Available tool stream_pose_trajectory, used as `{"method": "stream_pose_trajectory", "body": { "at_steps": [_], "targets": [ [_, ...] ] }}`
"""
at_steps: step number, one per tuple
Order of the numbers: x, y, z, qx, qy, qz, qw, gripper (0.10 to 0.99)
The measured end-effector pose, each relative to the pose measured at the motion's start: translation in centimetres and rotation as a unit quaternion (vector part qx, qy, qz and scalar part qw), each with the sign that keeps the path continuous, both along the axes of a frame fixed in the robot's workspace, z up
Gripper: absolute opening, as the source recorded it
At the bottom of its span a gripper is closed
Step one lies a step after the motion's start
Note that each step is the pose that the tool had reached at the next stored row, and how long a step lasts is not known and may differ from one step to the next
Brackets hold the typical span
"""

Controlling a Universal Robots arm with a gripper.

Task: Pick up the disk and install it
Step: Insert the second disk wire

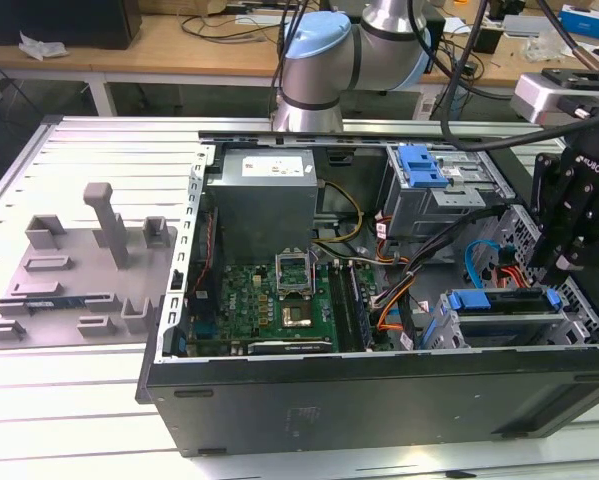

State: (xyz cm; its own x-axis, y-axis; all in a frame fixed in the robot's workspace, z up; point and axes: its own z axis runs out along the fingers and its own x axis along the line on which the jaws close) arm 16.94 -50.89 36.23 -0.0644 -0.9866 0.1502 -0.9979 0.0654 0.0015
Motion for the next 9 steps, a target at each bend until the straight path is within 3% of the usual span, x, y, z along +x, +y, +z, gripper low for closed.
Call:
{"method": "stream_pose_trajectory", "body": {
  "at_steps": [3, 4, 7, 9],
  "targets": [
    [0.0, 0.0, 0.0, 0.0, -0.0001, 0.0, 1.0, 0.302],
    [-0.02, 0.32, 0.04, -0.0017, -0.0001, 0.0, 1.0, 0.302],
    [-0.07, 1.81, 0.27, -0.0177, -0.0001, 0.0, 0.9998, 0.302],
    [-0.2, 3.18, 0.39, -0.0339, -0.0001, 0.0, 0.9994, 0.302]
  ]
}}
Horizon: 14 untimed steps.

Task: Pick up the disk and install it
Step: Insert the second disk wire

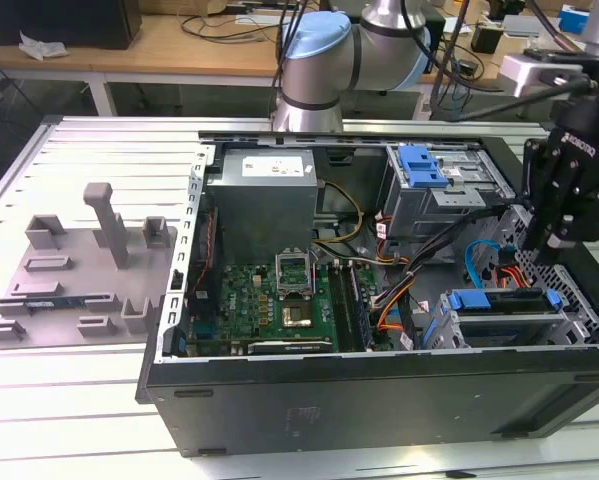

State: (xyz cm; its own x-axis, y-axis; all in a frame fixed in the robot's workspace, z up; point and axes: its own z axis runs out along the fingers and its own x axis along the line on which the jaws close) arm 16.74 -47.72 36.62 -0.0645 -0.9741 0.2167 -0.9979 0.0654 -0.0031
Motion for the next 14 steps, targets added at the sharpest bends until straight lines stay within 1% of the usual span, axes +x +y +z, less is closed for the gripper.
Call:
{"method": "stream_pose_trajectory", "body": {
  "at_steps": [1, 2, 3, 5, 10, 14],
  "targets": [
    [-0.23, 0.41, 0.06, -0.0038, 0.0001, 0.0, 1.0, 0.302],
    [-0.74, 0.55, 0.11, -0.0052, 0.0, 0.0, 1.0, 0.302],
    [-1.28, 0.59, 0.18, -0.0059, -0.0002, 0.0, 1.0, 0.302],
    [-2.07, 0.58, 0.41, -0.006, -0.0012, 0.0, 1.0, 0.302],
    [-2.89, 0.59, 0.45, -0.0059, -0.0021, 0.0, 1.0, 0.302],
    [-2.89, 0.59, 0.42, -0.006, -0.0022, 0.0, 1.0, 0.302]
  ]
}}
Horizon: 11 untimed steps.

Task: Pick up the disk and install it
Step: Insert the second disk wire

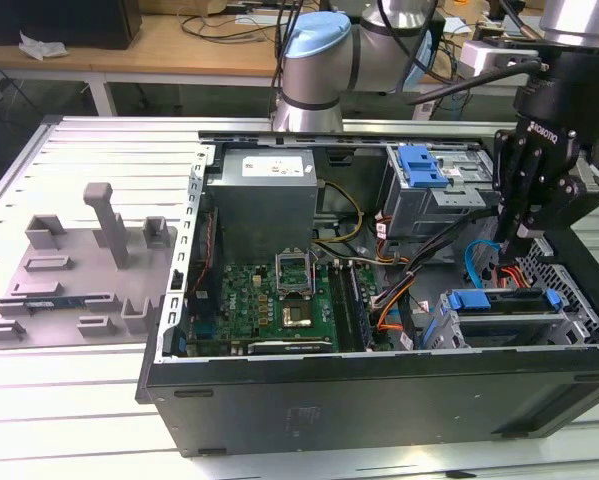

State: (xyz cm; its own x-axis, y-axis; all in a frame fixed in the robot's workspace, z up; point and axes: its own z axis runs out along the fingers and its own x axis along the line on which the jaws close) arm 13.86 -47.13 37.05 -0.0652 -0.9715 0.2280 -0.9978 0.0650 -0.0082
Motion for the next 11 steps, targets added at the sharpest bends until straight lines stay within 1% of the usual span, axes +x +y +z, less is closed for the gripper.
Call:
{"method": "stream_pose_trajectory", "body": {
  "at_steps": [3, 11],
  "targets": [
    [0.17, -0.02, -0.02, 0.0, 0.0, 0.0, 1.0, 0.302],
    [0.18, -0.2, -0.33, 0.0002, 0.0, 0.0, 1.0, 0.302]
  ]
}}
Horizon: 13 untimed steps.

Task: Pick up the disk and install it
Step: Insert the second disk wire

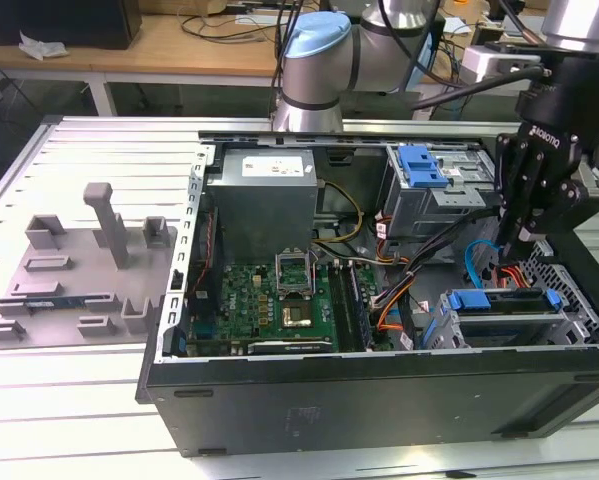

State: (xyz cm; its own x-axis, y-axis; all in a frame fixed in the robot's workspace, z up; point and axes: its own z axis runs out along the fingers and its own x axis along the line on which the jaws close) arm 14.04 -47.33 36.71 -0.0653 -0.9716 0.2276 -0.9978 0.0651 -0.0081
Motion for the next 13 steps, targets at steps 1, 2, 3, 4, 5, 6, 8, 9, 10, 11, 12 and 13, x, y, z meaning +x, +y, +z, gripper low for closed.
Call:
{"method": "stream_pose_trajectory", "body": {
  "at_steps": [1, 2, 3, 4, 5, 6, 8, 9, 10, 11, 12, 13],
  "targets": [
    [0.0, 0.0, -0.03, 0.0, 0.0, 0.0, 1.0, 0.302],
    [0.0, 0.0, -0.05, -0.0001, 0.0, 0.0, 1.0, 0.302],
    [0.0, -0.01, -0.08, 0.0, 0.0, 0.0, 1.0, 0.302],
    [0.0, -0.01, -0.1, 0.0, 0.0, 0.0, 1.0, 0.302],
    [0.0, -0.01, -0.13, 0.0, 0.0, 0.0, 1.0, 0.286],
    [0.0, -0.01, -0.17, 0.0, 0.0, 0.0, 1.0, 0.22],
    [0.0, -0.01, -0.22, 0.0, 0.0, 0.0, 1.0, 0.161],
    [0.0, -0.01, -0.23, 0.0, 0.0, 0.0, 1.0, 0.161],
    [0.0, -0.01, -0.23, 0.0, 0.0, 0.0, 1.0, 0.161],
    [0.0, -0.01, -0.23, 0.0, 0.0, 0.0, 1.0, 0.161],
    [0.0, -0.01, -0.24, 0.0, 0.0, 0.0, 1.0, 0.161],
    [0.0, -0.01, -0.24, 0.0, 0.0, 0.0, 1.0, 0.161]
  ]
}}
